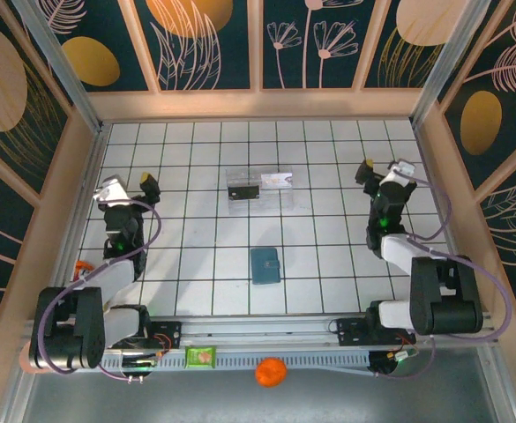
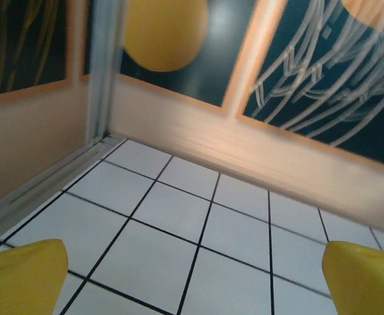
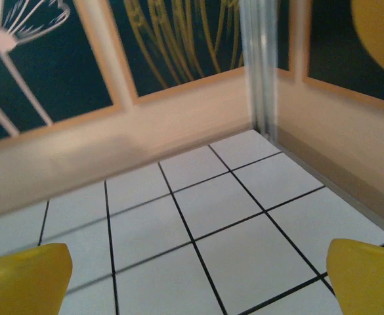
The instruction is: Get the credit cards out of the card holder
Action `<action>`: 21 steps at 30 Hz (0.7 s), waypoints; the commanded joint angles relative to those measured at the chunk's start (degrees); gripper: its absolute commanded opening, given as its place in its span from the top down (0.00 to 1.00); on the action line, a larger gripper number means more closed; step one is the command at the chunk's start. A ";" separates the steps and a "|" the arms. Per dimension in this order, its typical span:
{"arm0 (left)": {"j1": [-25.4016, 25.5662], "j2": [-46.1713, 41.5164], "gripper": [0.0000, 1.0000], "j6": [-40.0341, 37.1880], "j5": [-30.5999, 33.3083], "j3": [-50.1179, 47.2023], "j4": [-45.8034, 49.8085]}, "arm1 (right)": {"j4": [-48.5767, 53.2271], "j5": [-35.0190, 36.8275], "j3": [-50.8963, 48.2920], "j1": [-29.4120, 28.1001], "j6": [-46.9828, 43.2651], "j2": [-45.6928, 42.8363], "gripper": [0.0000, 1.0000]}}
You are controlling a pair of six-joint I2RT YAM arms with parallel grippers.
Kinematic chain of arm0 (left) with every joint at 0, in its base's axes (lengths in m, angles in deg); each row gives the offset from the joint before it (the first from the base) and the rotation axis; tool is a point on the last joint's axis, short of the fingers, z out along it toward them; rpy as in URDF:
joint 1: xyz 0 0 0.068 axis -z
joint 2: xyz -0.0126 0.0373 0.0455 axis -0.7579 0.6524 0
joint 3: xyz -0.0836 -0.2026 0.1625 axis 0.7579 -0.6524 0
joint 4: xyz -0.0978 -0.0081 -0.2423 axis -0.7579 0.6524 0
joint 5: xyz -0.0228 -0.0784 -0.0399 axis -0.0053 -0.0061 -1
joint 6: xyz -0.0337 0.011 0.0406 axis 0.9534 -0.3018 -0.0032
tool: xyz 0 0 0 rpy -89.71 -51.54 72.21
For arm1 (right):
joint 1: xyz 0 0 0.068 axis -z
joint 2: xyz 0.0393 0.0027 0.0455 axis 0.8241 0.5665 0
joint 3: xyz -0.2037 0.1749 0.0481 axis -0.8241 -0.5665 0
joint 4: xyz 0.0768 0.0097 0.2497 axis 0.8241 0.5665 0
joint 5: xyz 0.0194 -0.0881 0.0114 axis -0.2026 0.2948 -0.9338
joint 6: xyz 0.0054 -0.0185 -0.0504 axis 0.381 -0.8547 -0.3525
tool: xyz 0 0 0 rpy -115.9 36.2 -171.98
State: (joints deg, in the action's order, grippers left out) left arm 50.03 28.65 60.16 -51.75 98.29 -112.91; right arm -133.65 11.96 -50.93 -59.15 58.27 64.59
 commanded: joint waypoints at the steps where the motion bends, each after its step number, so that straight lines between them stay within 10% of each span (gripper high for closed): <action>1: -0.30 -4.99 0.01 32.59 15.37 2.56 17.23 | 34.15 12.40 10.88 0.80 29.20 -1.19 0.01; 3: -0.31 -8.02 0.01 47.84 19.83 2.76 29.59 | 36.98 -3.22 14.21 4.78 29.08 1.12 0.06; 8: -0.31 -12.01 0.01 40.35 5.71 -5.04 11.18 | 31.17 -18.01 10.42 2.02 26.34 -0.18 0.13; 21: 6.25 -14.57 0.19 33.41 -23.66 -2.13 25.35 | 37.59 -40.62 6.02 -22.20 19.62 -4.99 0.20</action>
State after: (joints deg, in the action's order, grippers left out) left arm 53.75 14.03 94.83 -67.92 95.23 -92.23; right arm -98.52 -22.60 -43.70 -78.13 79.30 60.78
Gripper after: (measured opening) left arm 0.813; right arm 0.805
